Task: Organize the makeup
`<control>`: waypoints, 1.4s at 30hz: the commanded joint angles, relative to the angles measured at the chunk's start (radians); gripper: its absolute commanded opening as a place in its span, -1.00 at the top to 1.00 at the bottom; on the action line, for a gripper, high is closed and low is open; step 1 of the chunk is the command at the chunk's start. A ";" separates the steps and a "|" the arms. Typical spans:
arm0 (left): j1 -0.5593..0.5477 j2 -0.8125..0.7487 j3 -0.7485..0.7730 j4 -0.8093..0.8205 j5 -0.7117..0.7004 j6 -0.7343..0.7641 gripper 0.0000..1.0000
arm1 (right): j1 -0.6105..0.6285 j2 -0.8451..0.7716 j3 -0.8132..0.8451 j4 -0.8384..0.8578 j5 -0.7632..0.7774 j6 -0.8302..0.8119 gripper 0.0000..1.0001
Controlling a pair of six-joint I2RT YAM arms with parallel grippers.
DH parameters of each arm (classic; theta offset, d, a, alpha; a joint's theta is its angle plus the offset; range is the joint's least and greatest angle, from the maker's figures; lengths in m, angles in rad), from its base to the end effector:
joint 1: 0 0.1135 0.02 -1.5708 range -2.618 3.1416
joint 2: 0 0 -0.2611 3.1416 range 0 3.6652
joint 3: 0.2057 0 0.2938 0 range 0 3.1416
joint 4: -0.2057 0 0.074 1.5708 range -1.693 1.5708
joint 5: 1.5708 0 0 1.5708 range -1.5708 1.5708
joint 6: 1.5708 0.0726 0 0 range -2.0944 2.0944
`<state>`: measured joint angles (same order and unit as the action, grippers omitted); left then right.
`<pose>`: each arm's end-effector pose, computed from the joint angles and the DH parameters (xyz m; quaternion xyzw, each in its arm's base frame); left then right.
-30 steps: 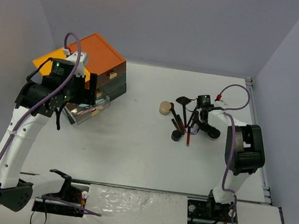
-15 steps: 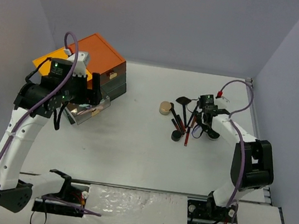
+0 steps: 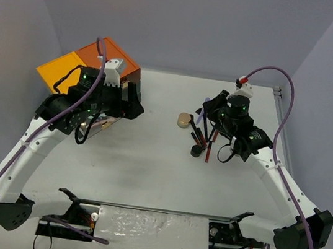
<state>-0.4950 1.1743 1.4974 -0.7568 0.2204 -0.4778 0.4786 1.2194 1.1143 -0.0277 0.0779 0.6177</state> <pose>0.2602 -0.1585 0.4417 0.0664 0.8370 -0.3321 0.4298 0.3288 0.1642 0.3688 0.0778 0.7483 0.3179 0.5770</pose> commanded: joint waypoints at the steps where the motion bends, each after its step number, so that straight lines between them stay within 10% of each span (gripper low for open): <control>1: -0.077 0.029 0.001 0.183 -0.027 -0.070 -0.60 | 0.041 -0.028 0.007 0.244 -0.208 0.050 1.00; 16: -0.080 0.139 0.164 0.175 0.058 -0.226 -0.44 | 0.131 -0.074 -0.072 0.448 -0.560 -0.317 1.00; 42: -0.142 0.162 0.082 0.281 0.057 -0.368 0.03 | 0.182 -0.041 -0.047 0.439 -0.543 -0.374 1.00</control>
<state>-0.6272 1.3371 1.5693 -0.5260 0.3058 -0.8131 0.6506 1.1885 1.0290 0.3111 -0.4750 0.2573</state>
